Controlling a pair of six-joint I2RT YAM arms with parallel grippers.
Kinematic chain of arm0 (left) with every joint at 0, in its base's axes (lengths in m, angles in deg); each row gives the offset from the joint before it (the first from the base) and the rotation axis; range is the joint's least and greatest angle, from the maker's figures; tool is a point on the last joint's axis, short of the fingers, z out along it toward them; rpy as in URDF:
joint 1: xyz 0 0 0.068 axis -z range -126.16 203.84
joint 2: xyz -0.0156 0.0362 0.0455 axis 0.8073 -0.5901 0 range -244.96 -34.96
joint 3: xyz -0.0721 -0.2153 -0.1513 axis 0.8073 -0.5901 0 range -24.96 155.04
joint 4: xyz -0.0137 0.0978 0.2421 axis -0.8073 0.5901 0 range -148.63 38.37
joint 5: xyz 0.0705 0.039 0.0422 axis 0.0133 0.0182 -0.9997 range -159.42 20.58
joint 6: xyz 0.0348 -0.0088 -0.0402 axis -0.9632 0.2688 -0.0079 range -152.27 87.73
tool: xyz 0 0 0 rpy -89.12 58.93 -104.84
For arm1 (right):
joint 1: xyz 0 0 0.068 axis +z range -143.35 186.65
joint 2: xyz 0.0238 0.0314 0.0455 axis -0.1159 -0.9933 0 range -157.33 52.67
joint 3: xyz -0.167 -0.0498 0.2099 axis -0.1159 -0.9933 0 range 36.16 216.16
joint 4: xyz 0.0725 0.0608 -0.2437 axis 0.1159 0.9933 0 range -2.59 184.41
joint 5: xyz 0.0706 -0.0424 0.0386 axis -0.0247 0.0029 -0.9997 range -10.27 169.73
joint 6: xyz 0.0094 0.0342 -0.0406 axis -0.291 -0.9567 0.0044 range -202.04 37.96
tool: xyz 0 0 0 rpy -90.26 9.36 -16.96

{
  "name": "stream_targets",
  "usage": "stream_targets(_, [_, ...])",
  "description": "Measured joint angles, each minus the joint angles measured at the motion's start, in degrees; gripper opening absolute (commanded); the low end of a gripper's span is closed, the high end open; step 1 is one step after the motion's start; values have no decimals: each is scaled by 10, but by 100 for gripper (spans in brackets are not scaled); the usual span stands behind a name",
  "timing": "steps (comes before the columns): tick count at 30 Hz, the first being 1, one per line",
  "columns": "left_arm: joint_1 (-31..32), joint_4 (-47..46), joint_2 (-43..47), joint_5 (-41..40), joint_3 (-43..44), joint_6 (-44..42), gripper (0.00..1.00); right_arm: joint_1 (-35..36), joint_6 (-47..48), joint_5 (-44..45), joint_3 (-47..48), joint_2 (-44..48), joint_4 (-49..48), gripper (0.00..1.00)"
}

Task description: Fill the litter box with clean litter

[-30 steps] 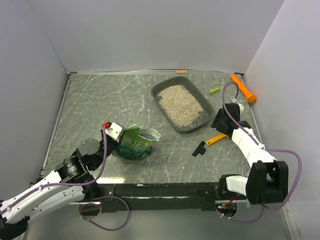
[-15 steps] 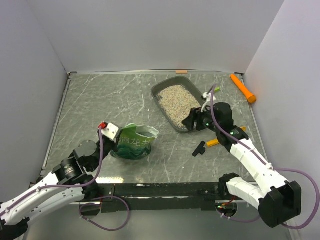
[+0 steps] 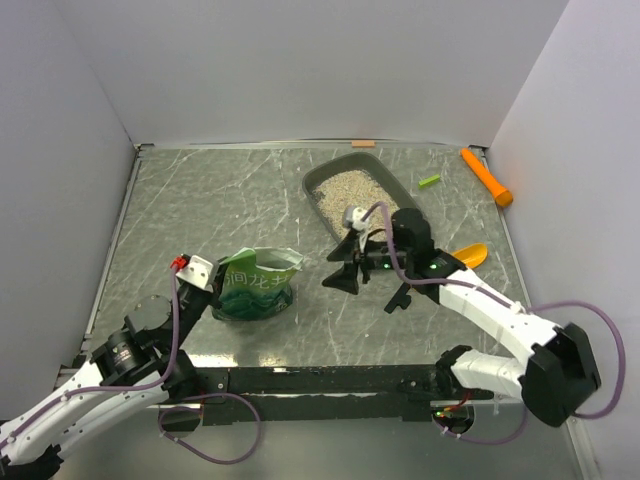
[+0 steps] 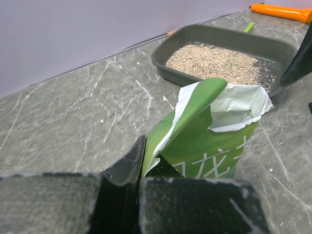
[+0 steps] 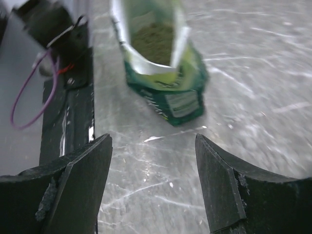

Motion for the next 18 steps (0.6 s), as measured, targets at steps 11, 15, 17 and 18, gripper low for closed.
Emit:
stream_targets(11, [-2, -1, -2, 1, 0, -7, 1, 28, 74, -51, 50, -136, -78, 77])
stream_targets(15, [-3, -1, -2, 1, 0, -10, 1, 35, 72, -66, 63, -173, -124, 76])
stream_targets(17, [-3, -2, -2, 1, 0, -11, 1, 40, 66, -75, 65, -182, -147, 76])
stream_targets(18, [-3, -2, -2, 1, 0, -11, 1, 41, 63, -79, 66, -186, -158, 76])
